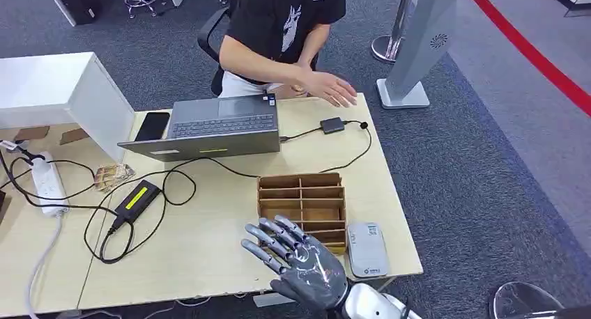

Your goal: Pass the card to the sensor for recognition and then transmit it.

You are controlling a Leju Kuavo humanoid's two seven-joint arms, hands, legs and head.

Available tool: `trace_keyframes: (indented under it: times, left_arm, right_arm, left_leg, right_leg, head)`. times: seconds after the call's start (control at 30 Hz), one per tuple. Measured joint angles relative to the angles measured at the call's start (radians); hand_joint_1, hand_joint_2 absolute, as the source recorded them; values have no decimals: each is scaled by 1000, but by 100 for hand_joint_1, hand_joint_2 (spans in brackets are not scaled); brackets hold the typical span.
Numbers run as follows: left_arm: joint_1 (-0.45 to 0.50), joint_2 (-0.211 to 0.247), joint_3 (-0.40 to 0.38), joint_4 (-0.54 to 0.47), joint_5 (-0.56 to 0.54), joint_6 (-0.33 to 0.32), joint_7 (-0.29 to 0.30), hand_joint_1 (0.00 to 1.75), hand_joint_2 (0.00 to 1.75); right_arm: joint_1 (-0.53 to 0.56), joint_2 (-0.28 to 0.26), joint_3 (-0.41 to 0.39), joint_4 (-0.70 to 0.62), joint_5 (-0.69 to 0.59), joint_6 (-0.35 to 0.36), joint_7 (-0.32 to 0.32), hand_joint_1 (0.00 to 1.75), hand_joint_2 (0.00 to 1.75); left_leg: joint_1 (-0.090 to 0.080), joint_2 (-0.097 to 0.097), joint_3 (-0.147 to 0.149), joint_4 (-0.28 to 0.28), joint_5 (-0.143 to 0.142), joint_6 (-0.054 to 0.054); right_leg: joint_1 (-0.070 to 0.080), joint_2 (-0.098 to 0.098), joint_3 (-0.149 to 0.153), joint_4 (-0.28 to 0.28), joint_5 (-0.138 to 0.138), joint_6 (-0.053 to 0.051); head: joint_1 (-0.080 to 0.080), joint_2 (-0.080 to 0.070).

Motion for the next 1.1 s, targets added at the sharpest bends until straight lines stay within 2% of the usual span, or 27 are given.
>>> trace_keyframes:
  times: [0.27, 0.37, 0.73, 1.1]
  left_arm:
    - [-2, 0, 0, 0, -9, -3, 0, 0, 175]
    - [-2, 0, 0, 0, -13, -5, 0, 0, 175]
    - [-9, 1, 0, 0, -19, -6, -3, 0, 175]
    - [-9, 3, 0, 0, -21, -8, -3, 0, 175]
  right_arm:
    - [-27, 16, 22, 98, 114, -23, 91, 0, 175]
    - [-37, 27, 22, 140, 119, -21, 106, 0, 175]
    - [-51, 69, 22, 247, 80, 27, 113, 0, 175]
    - [-59, 75, 21, 297, 61, 59, 113, 0, 175]
  left_leg:
    - [0, 0, 0, 0, 0, 0]
    - [0, 0, 0, 0, 0, 0]
    - [0, 0, 0, 0, 0, 0]
    - [0, 0, 0, 0, 0, 0]
  right_leg:
    - [0, 0, 0, 0, 0, 0]
    - [0, 0, 0, 0, 0, 0]
    - [0, 0, 0, 0, 0, 0]
    - [0, 0, 0, 0, 0, 0]
  head:
    - [0, 0]
    - [0, 0]
    - [0, 0]
    - [0, 0]
